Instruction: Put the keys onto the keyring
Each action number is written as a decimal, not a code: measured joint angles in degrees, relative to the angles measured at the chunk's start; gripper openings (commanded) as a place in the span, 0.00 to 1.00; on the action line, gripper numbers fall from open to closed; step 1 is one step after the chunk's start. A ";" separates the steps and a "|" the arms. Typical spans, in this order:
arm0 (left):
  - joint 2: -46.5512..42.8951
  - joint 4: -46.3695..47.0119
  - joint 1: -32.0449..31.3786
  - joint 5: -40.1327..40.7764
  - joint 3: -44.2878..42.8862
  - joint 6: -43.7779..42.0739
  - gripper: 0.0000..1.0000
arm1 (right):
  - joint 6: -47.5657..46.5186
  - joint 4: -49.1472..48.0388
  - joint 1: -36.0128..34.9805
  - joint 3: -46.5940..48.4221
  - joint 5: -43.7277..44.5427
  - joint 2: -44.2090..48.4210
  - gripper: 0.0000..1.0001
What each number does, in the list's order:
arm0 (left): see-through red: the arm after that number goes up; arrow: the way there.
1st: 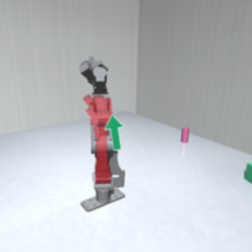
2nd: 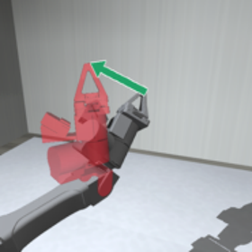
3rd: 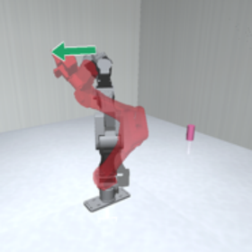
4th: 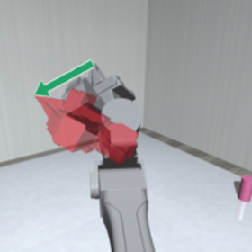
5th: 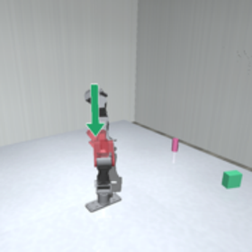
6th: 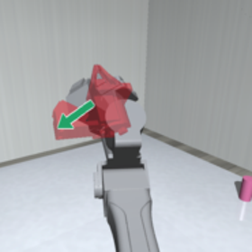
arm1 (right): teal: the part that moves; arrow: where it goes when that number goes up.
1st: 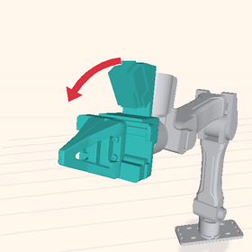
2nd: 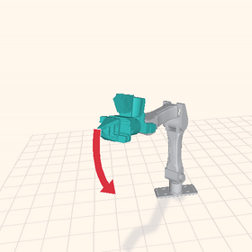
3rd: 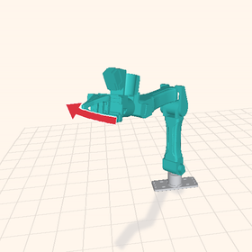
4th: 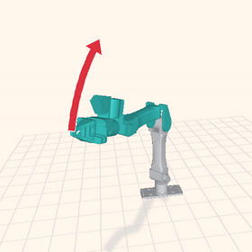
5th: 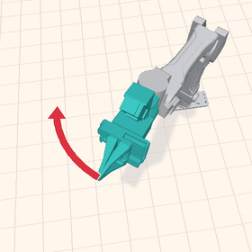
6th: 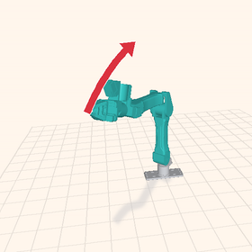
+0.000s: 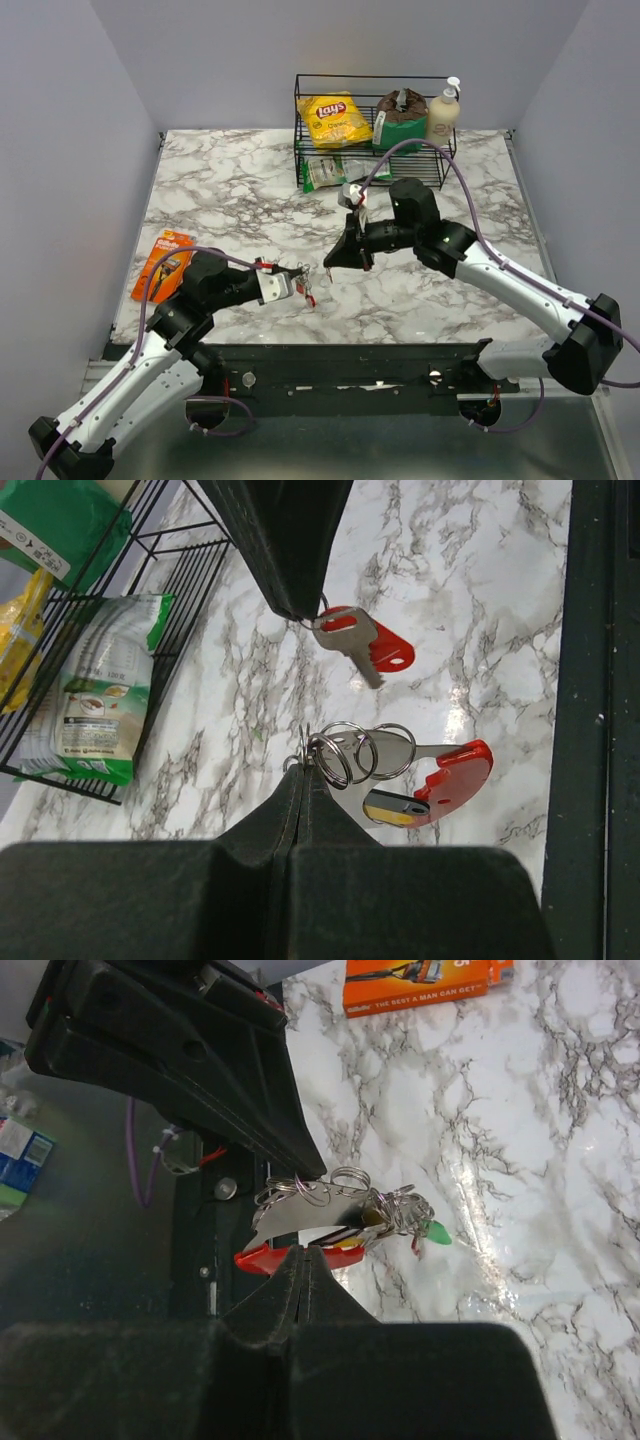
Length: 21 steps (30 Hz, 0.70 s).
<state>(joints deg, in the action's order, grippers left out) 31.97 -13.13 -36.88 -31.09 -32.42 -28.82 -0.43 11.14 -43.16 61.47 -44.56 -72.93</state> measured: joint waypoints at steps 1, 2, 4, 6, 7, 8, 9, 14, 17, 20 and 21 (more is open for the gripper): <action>0.37 0.00 0.00 0.00 -0.39 -0.68 0.00 | 0.46 -0.07 0.00 0.20 -0.31 -0.46 0.00; 0.68 0.00 0.00 -0.02 -0.68 -1.22 0.00 | 0.70 -0.17 0.00 0.37 -0.57 -0.87 0.00; 1.29 0.02 0.00 0.00 -1.25 -2.34 0.00 | 1.36 -0.22 0.11 0.96 -0.90 -1.66 0.00; 1.57 0.04 0.00 -0.04 -1.70 -3.69 0.00 | 1.90 -0.44 0.17 1.81 -1.31 -2.36 0.01; 1.57 0.04 0.00 -0.04 -1.84 -4.22 0.00 | 2.08 -0.57 0.31 2.25 -1.53 -2.71 0.00; 1.57 0.09 0.00 -0.09 -1.92 -4.90 0.00 | 2.19 -0.68 0.44 2.86 -1.79 -3.06 0.00; 1.57 0.11 0.00 -0.24 -1.99 -5.62 0.00 | 2.36 -0.83 0.44 3.19 -1.99 -3.28 0.01; 1.95 0.11 -0.17 -1.05 -2.58 -8.17 0.00 | 3.26 -1.25 0.52 4.94 -3.48 -4.59 0.01; 2.14 0.17 -0.33 -1.51 -2.82 -8.98 0.00 | 3.72 -1.42 0.52 5.33 -4.20 -5.66 0.00; 2.34 0.17 -0.46 -2.08 -2.82 -9.60 0.00 | 4.13 -1.42 0.52 5.35 -4.57 -6.62 0.01; 2.40 0.17 -0.50 -2.21 -2.82 -9.73 0.00 | 4.33 -1.42 0.52 5.35 -4.63 -6.88 0.00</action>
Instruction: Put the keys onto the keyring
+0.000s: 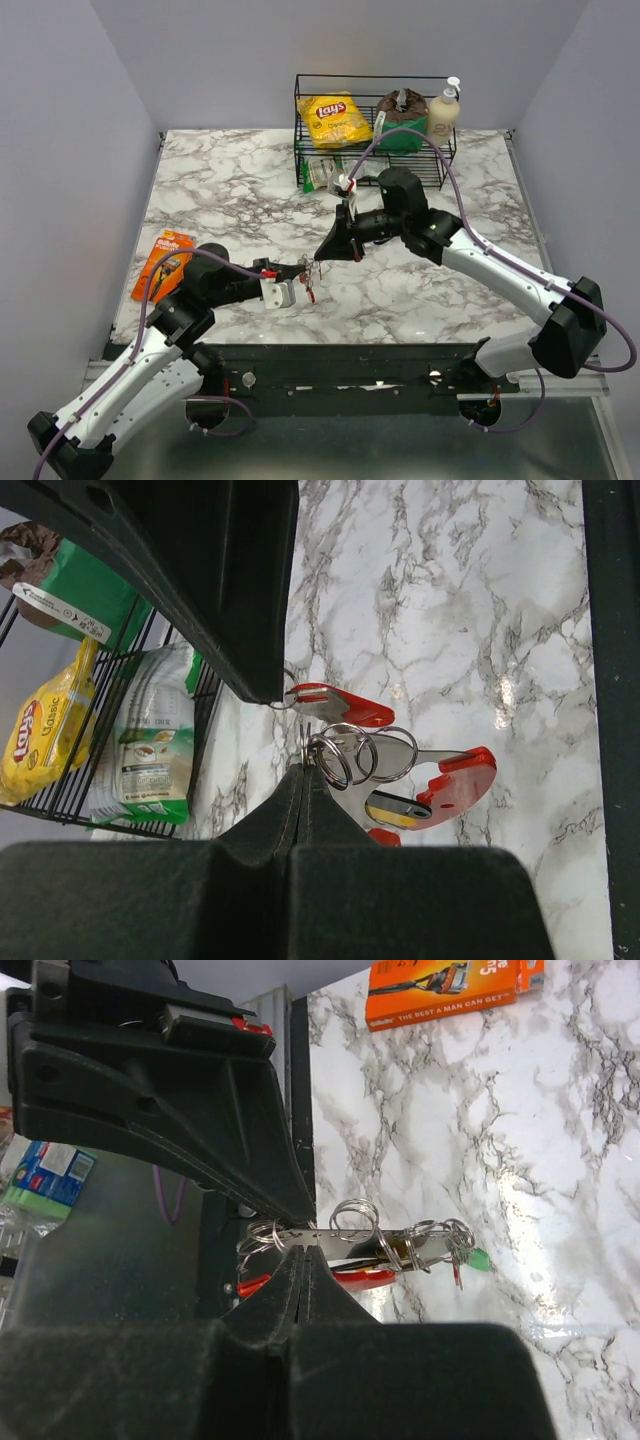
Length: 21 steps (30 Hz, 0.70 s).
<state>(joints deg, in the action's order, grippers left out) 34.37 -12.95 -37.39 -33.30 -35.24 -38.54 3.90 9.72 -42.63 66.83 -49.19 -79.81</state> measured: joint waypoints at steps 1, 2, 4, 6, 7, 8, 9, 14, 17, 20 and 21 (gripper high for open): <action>0.07 0.00 -0.13 -0.20 -0.02 -0.24 0.00 | 0.17 0.04 0.00 0.00 -0.02 -0.20 0.00; 0.11 0.00 -0.26 -0.46 -0.02 -0.44 0.00 | 0.24 0.04 0.00 0.00 -0.02 -0.35 0.01; 0.26 0.00 -0.33 -1.05 -0.37 -0.74 0.00 | 0.57 0.07 0.02 0.04 -0.09 -0.50 0.01; 0.44 0.00 -0.39 -1.40 -0.98 -0.94 0.00 | 0.63 0.07 0.02 0.37 -0.22 -0.66 0.01; 0.39 0.07 -0.48 -1.68 -1.33 -1.03 0.00 | 0.68 0.04 0.02 0.50 -0.26 -0.72 0.00; 0.35 0.17 -0.52 -1.95 -1.55 -1.05 0.00 | 0.72 0.02 0.09 0.57 -0.31 -0.76 0.00; 0.31 0.28 -0.59 -2.14 -1.70 -1.07 0.00 | 0.79 0.02 0.22 0.59 -0.39 -0.76 0.00; 0.24 0.98 -0.63 -2.78 -1.92 -1.03 0.00 | 1.16 0.04 0.28 0.61 -1.14 -0.79 0.00; 0.31 1.09 -0.74 -2.75 -1.92 -1.05 0.00 | 1.31 0.04 0.37 0.61 -1.46 -0.79 0.01; 0.46 1.07 -0.90 -2.73 -1.92 -1.05 0.00 | 1.66 0.04 0.37 0.61 -1.53 -0.79 0.00; 0.46 1.07 -0.94 -2.73 -1.92 -1.05 0.00 | 1.68 0.04 0.37 0.61 -1.55 -0.79 0.01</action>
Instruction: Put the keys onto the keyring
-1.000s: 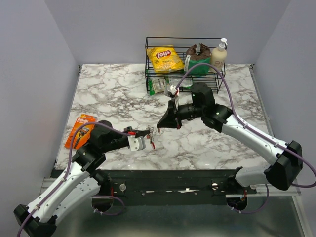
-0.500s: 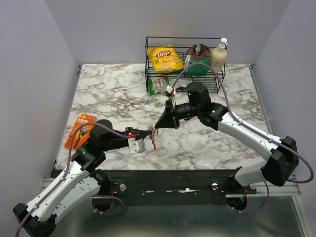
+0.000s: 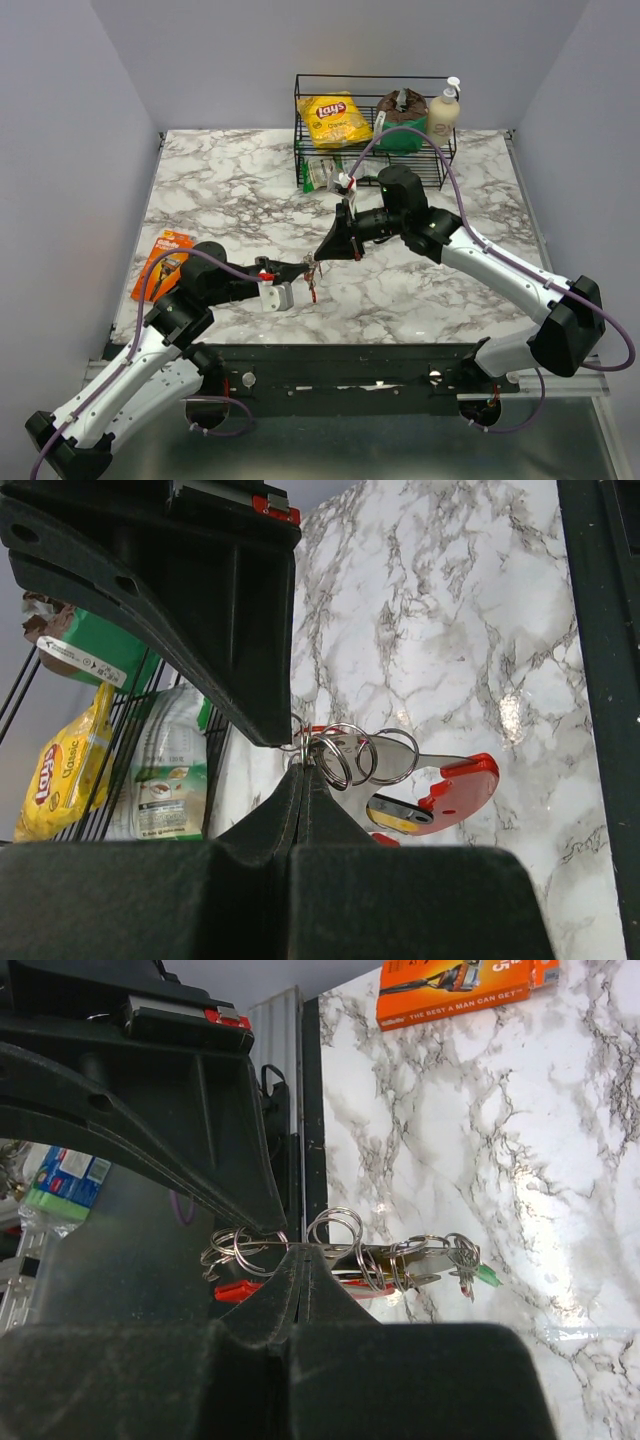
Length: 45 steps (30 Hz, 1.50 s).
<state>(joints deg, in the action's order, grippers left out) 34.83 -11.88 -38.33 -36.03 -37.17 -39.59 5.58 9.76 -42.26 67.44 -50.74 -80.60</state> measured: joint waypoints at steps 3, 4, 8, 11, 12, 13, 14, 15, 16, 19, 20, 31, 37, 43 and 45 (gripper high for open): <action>0.09 -0.02 -0.02 0.04 0.00 -0.02 0.00 | 0.37 0.00 0.02 0.00 -0.15 0.00 0.00; 0.13 -0.07 -0.02 0.11 0.00 -0.02 0.00 | 0.42 0.00 0.02 0.00 -0.17 0.00 0.00; 0.15 -0.17 -0.02 0.94 0.00 -0.07 0.00 | 0.55 0.00 0.02 0.00 -0.52 0.00 0.00; 0.15 -0.33 -0.02 1.75 0.00 -0.09 0.00 | 0.68 0.00 0.11 0.00 -0.87 0.00 0.01; 0.15 -0.33 -0.02 1.95 0.00 -0.09 0.00 | 0.79 0.00 0.13 0.00 -1.01 0.02 0.01; 0.15 -0.35 -0.02 2.14 0.00 -0.09 0.00 | 0.85 0.00 0.13 0.00 -1.05 0.02 0.00; 0.15 -0.35 -0.02 2.29 0.00 -0.09 0.00 | 0.90 0.00 0.13 0.00 -1.09 0.02 0.00; 0.15 -0.37 -0.04 2.49 0.00 -0.09 0.00 | 0.96 0.00 0.17 0.00 -1.14 0.02 0.01; 0.15 -0.37 -0.04 2.62 0.00 -0.09 0.00 | 1.03 0.00 0.24 0.00 -1.18 0.02 0.00; 0.15 -0.37 -0.04 2.89 0.00 -0.09 0.00 | 1.11 0.02 0.28 0.00 -1.25 0.02 0.01; 0.15 -0.37 -0.04 2.93 0.00 -0.09 0.00 | 1.20 0.00 0.28 0.00 -1.27 0.02 0.00; 0.94 -0.28 -0.07 3.02 0.00 -0.11 0.00 | 2.14 0.00 0.35 0.57 -1.68 0.02 0.01; 1.44 -0.31 -0.07 3.32 0.02 -0.28 0.00 | 2.64 -0.20 0.35 0.94 -2.64 0.02 0.01; 1.99 -0.31 -0.07 4.17 0.02 -0.28 0.00 | 3.43 -0.24 0.35 0.96 -2.93 0.02 0.00; 1.97 -0.33 -0.07 4.17 0.02 -0.31 0.00 | 3.45 -0.24 0.35 0.96 -2.86 0.02 0.00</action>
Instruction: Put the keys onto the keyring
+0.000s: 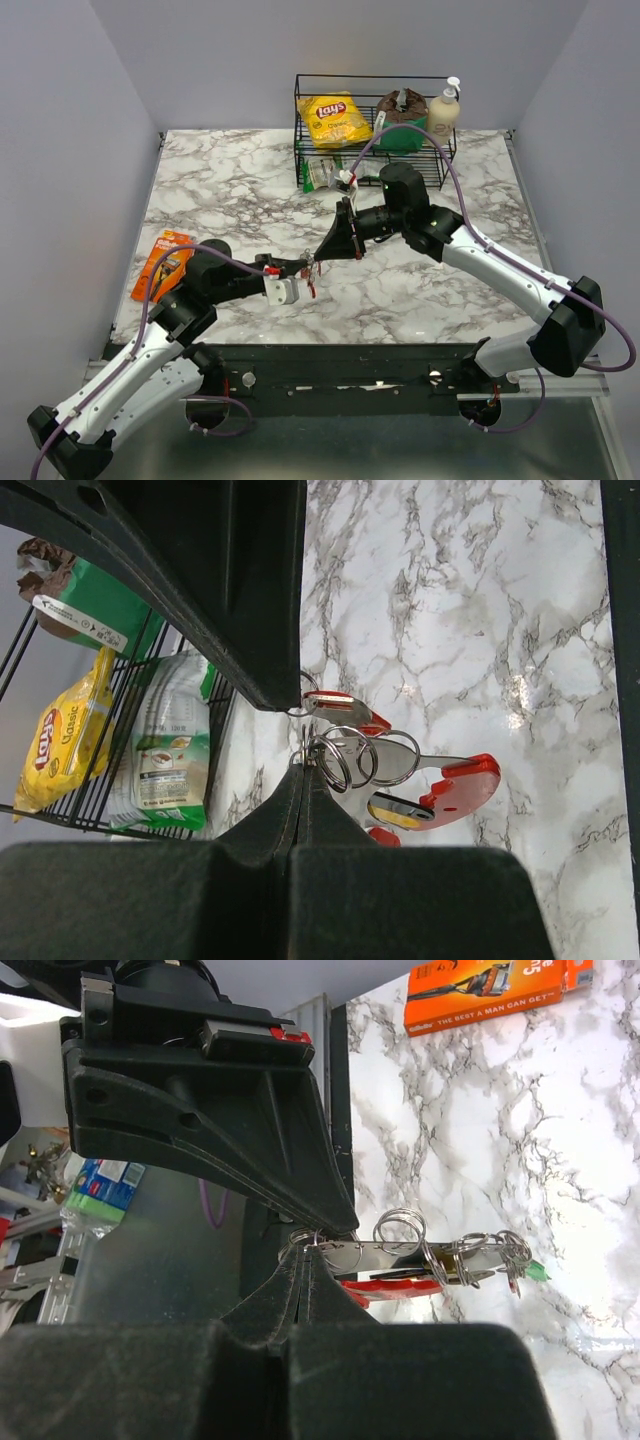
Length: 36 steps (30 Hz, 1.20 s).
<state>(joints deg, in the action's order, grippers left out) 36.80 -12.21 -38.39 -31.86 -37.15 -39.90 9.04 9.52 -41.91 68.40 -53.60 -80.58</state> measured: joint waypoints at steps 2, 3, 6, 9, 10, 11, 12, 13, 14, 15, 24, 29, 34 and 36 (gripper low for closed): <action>-0.42 0.02 0.00 0.00 0.11 -0.15 0.00 | 0.02 0.00 0.00 0.00 0.02 0.00 0.00; -0.85 0.24 0.00 0.00 0.37 -0.24 0.00 | 0.02 0.02 0.00 0.00 0.02 0.00 0.01; -2.97 0.57 0.00 -0.07 1.68 -0.66 0.00 | 0.02 0.00 0.00 0.00 0.02 0.00 0.00; -4.61 0.61 0.00 -0.24 2.60 -1.11 0.00 | 0.02 0.00 0.02 0.00 0.02 0.00 0.01; -4.92 0.66 -0.02 -0.39 2.78 -1.31 0.00 | 0.02 0.02 0.02 0.00 0.00 0.00 0.00; -5.09 0.68 -0.07 -0.61 2.84 -1.51 0.00 | 0.04 0.02 0.02 0.00 0.00 0.00 0.01; -5.20 0.72 -0.11 -0.79 2.84 -1.68 0.00 | 0.07 0.02 0.02 0.02 0.00 0.00 0.00; -5.25 0.85 -0.13 -0.98 2.86 -1.86 0.00 | 0.09 0.04 0.02 0.02 -0.02 0.00 0.01; -5.31 1.01 -0.17 -1.16 2.86 -1.99 0.00 | 0.13 0.09 0.02 0.09 -0.04 0.00 0.00; -5.31 1.22 -0.24 -1.27 2.86 -2.14 0.00 | 0.15 0.13 0.02 0.15 -0.04 0.00 0.00; -4.17 1.90 -0.37 -2.45 2.86 -2.73 0.00 | 0.48 0.37 0.02 0.83 -0.11 -0.15 0.01; -3.69 1.90 -0.44 -3.02 2.78 -2.75 0.00 | 0.50 0.42 0.02 0.85 -0.15 -0.72 0.01; -3.87 2.47 -0.74 -3.56 2.03 -2.73 0.00 | 0.50 0.50 0.02 0.87 -0.39 -1.49 0.00; -4.02 2.93 -0.74 -3.63 1.92 -2.73 0.00 | 0.50 0.52 0.02 0.87 -0.59 -1.62 0.01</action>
<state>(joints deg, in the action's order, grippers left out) 32.77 -9.28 -39.13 -35.48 -35.22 -42.63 9.54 10.04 -41.89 69.28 -54.19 -82.19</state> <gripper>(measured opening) 0.007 0.009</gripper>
